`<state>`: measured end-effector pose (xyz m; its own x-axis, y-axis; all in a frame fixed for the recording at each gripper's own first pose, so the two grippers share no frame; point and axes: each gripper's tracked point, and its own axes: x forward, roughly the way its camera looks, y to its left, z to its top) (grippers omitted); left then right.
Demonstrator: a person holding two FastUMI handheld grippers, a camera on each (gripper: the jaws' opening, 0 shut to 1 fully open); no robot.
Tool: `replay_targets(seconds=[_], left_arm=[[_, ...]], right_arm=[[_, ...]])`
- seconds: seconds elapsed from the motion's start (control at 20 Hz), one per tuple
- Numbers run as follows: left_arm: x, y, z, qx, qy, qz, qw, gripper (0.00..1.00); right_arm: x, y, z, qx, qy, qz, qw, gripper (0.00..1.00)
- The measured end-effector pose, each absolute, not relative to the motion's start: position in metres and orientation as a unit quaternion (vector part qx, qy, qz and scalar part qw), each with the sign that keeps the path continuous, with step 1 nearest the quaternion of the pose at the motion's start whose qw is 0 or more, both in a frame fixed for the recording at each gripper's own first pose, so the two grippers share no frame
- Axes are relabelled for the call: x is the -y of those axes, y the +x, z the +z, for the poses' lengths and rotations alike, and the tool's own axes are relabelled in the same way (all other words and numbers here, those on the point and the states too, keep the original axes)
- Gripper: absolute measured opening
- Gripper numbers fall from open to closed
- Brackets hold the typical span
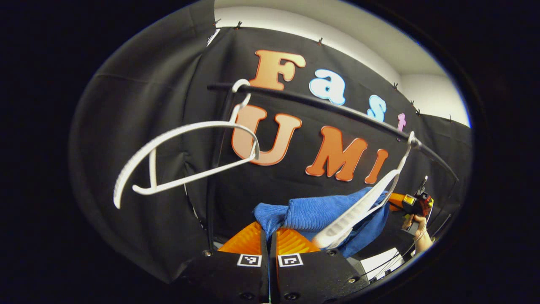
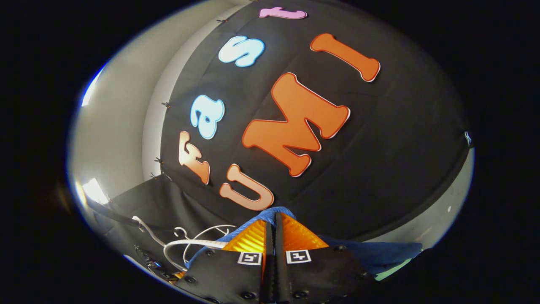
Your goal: Grasp the clothes on the hanger with both hands and then place them into the laundry hamper below.
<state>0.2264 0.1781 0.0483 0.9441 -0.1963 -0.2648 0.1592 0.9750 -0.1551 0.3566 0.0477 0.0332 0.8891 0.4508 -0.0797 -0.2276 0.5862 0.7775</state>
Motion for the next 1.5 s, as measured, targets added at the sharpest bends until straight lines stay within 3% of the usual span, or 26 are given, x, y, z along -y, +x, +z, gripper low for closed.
replay_targets(seconds=[0.25, 0.55, 1.0, 1.5], left_arm=[[-0.175, 0.23, -0.005, -0.177, -0.058, -0.082, 0.979, 0.01], [-0.178, 0.217, -0.043, -0.193, -0.08, -0.073, 0.975, 0.01], [-0.172, 0.194, -0.089, -0.22, -0.015, -0.055, 0.974, 0.01], [-0.107, 0.166, -0.121, -0.239, 0.002, -0.102, 0.966, 0.01]], right_arm=[[-0.035, 0.349, -0.01, -0.167, 0.425, 0.169, 0.874, 0.08], [-0.028, 0.328, -0.04, -0.187, 0.392, 0.156, 0.887, 0.07], [-0.022, 0.283, -0.08, -0.21, 0.334, 0.118, 0.911, 0.08], [-0.024, 0.219, -0.111, -0.238, 0.279, 0.097, 0.925, 0.08]])
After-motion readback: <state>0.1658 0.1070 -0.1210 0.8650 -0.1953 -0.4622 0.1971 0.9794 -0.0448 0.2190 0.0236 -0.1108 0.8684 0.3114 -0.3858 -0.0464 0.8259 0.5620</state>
